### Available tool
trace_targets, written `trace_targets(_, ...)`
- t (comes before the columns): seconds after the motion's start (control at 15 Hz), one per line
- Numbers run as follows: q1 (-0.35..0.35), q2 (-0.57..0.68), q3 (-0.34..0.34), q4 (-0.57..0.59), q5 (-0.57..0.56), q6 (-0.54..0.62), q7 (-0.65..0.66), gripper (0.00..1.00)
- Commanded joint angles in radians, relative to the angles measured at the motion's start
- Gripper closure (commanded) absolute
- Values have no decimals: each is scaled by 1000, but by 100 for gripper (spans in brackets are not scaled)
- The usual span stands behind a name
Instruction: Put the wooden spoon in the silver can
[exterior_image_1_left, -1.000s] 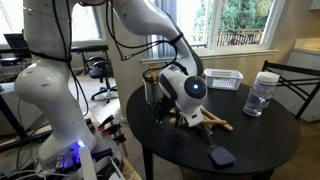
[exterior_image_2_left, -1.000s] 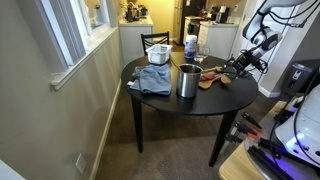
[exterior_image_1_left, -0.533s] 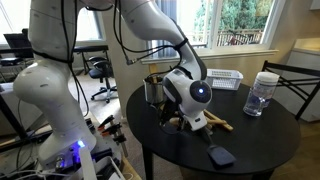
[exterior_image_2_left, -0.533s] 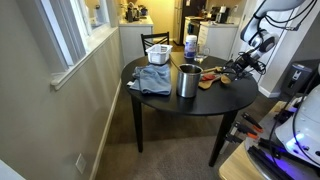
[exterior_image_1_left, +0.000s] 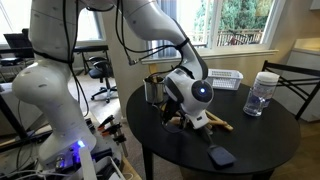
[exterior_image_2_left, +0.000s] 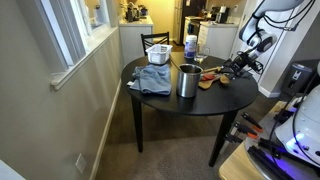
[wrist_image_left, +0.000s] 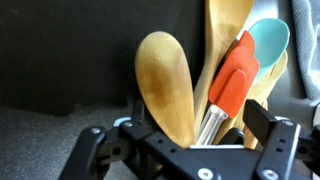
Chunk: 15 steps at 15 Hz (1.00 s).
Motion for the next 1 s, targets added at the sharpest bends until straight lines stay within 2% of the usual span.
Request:
trace_targets(0.0, -23, 33, 30, 12, 37, 15, -72, 0)
trace_targets(0.27, -37, 57, 37, 23, 41, 10, -122, 0)
trace_targets(0.33, -44, 58, 37, 25, 43, -2, -136, 25)
trace_targets(0.47, -51, 55, 37, 25, 49, -14, -158, 32)
trace_targets(0.93, -64, 48, 40, 19, 98, -32, -252, 78)
